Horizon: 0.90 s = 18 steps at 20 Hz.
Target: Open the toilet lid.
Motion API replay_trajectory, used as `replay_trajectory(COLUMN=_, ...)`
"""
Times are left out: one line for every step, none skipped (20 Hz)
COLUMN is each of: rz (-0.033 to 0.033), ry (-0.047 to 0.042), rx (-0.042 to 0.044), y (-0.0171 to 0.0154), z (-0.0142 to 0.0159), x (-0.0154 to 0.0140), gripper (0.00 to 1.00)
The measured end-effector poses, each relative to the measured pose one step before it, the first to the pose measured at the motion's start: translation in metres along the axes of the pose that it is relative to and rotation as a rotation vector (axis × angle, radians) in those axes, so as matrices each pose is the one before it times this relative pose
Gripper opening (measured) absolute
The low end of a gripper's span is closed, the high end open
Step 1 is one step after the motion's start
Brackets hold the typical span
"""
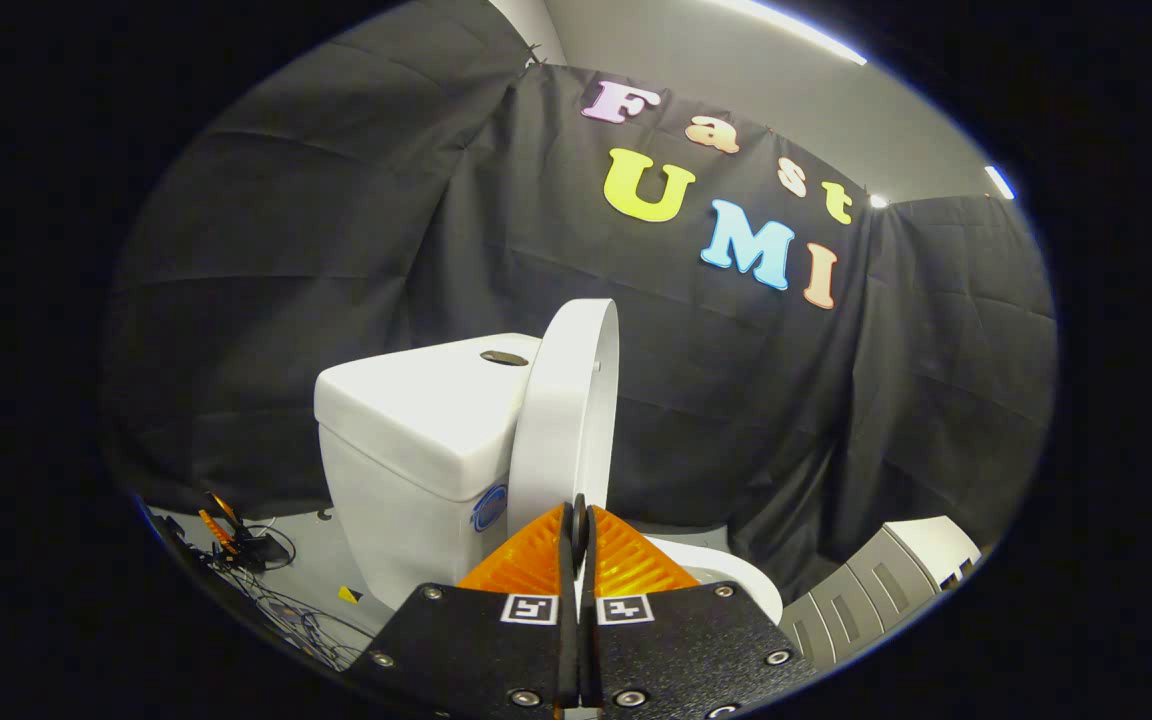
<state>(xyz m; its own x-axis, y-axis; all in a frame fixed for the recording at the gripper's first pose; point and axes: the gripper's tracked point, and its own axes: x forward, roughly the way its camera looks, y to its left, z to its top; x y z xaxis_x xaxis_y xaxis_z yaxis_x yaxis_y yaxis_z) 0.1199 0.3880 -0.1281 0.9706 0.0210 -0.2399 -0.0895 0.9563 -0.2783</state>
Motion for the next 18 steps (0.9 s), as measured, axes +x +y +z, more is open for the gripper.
replay_trajectory(rz=0.01063, ry=0.00609, rx=0.00588, y=0.00126, z=-0.00107, x=0.00048, gripper=0.01)
replay_trajectory(rz=0.01316, ry=0.00317, rx=0.00508, y=0.00164, z=0.00006, x=0.0002, gripper=0.02)
replay_trajectory(rz=0.01782, ry=0.00182, rx=0.0031, y=0.00353, z=-0.00039, x=0.00025, gripper=0.05)
replay_trajectory(rz=0.01937, ry=-0.00189, rx=0.00221, y=0.00536, z=0.00054, x=-0.00023, gripper=0.07)
replay_trajectory(rz=0.01119, ry=-0.00535, rx=0.0005, y=0.00063, z=0.00035, x=0.00011, gripper=0.14)
replay_trajectory(rz=0.0244, ry=0.00181, rx=0.00115, y=0.00256, z=0.0006, x=-0.00011, gripper=0.17)
replay_trajectory(rz=0.0171, ry=0.0003, rx=0.00046, y=0.00249, z=0.00005, x=0.00103, gripper=0.25)
replay_trajectory(rz=0.03635, ry=-0.00048, rx=0.00852, y=0.00655, z=0.00033, x=-0.00037, gripper=0.3)
replay_trajectory(rz=0.03942, ry=-0.00945, rx=0.00978, y=0.00724, z=0.00287, x=0.0002, gripper=0.47)
replay_trajectory(rz=0.02254, ry=-0.01448, rx=0.01013, y=0.00416, z=0.00331, x=-0.00078, gripper=0.65)
replay_trajectory(rz=0.0194, ry=-0.01946, rx=0.00559, y=0.00278, z=0.00297, x=0.00176, gripper=0.82)
replay_trajectory(rz=0.01054, ry=-0.01829, rx=0.00249, y=0.00119, z=0.00392, x=-0.00042, gripper=0.9)
replay_trajectory(rz=0.00415, ry=-0.01416, rx=0.00169, y=0.00022, z=0.00244, x=0.0002, gripper=0.95)
replay_trajectory(rz=0.00784, ry=-0.00896, rx=0.00518, y=-0.00008, z=0.00128, x=-0.00106, gripper=0.95)
replay_trajectory(rz=0.01201, ry=-0.01146, rx=0.00854, y=0.00022, z=0.00376, x=-0.00097, gripper=0.95)
replay_trajectory(rz=0.00884, ry=-0.01262, rx=0.00919, y=-0.00044, z=0.00408, x=-0.00167, gripper=0.95)
replay_trajectory(rz=0.00859, ry=-0.01378, rx=0.00918, y=-0.00011, z=0.00274, x=-0.00124, gripper=0.95)
replay_trajectory(rz=0.00718, ry=-0.01377, rx=0.01092, y=-0.00057, z=0.00358, x=-0.00209, gripper=0.95)
